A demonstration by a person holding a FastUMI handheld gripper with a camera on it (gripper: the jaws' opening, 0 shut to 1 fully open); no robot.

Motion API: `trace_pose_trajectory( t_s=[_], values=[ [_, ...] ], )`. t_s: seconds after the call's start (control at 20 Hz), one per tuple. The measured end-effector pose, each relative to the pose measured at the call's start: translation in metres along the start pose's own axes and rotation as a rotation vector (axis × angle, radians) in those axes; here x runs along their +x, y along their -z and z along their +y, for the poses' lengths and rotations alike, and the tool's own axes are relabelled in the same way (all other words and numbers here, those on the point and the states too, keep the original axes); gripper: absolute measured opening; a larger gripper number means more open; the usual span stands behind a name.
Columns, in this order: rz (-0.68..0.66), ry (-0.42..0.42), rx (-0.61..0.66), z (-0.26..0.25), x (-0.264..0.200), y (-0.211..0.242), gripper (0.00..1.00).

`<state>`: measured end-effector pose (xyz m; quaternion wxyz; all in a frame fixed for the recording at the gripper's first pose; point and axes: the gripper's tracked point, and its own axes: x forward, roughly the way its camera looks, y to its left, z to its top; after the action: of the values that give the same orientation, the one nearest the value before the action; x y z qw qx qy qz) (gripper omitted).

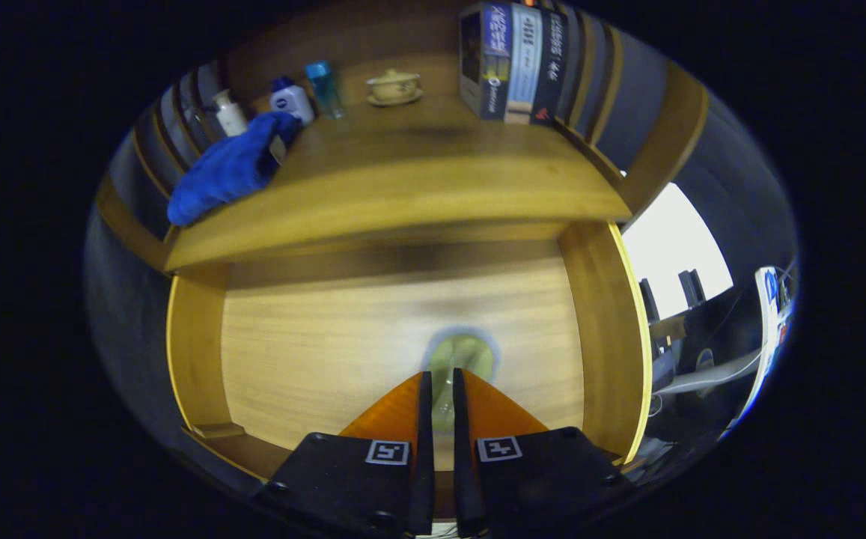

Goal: Pull open the drawer, take out the items inside it, and place them on the countertop above the cabinet.

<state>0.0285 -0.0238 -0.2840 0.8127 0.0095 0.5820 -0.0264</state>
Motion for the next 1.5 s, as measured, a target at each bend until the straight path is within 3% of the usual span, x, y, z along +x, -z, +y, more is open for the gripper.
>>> trace_pose_trajectory(
  t_s=[0.15, 0.45, 0.7, 0.95, 1.2, 1.5],
  values=[
    [0.035, 0.007, 0.025, -0.010, 0.018, 0.016, 0.35],
    [0.041, -0.003, 0.065, -0.011, 0.030, 0.012, 0.31],
    [0.045, -0.032, 0.111, -0.005, 0.032, 0.010, 0.36],
    [0.068, -0.007, 0.092, -0.005, 0.047, 0.018, 0.41],
    [0.030, -0.038, 0.073, 0.004, 0.029, 0.007, 0.18],
    [-0.062, -0.070, -0.015, 0.026, -0.033, -0.027, 0.18]
  ],
)
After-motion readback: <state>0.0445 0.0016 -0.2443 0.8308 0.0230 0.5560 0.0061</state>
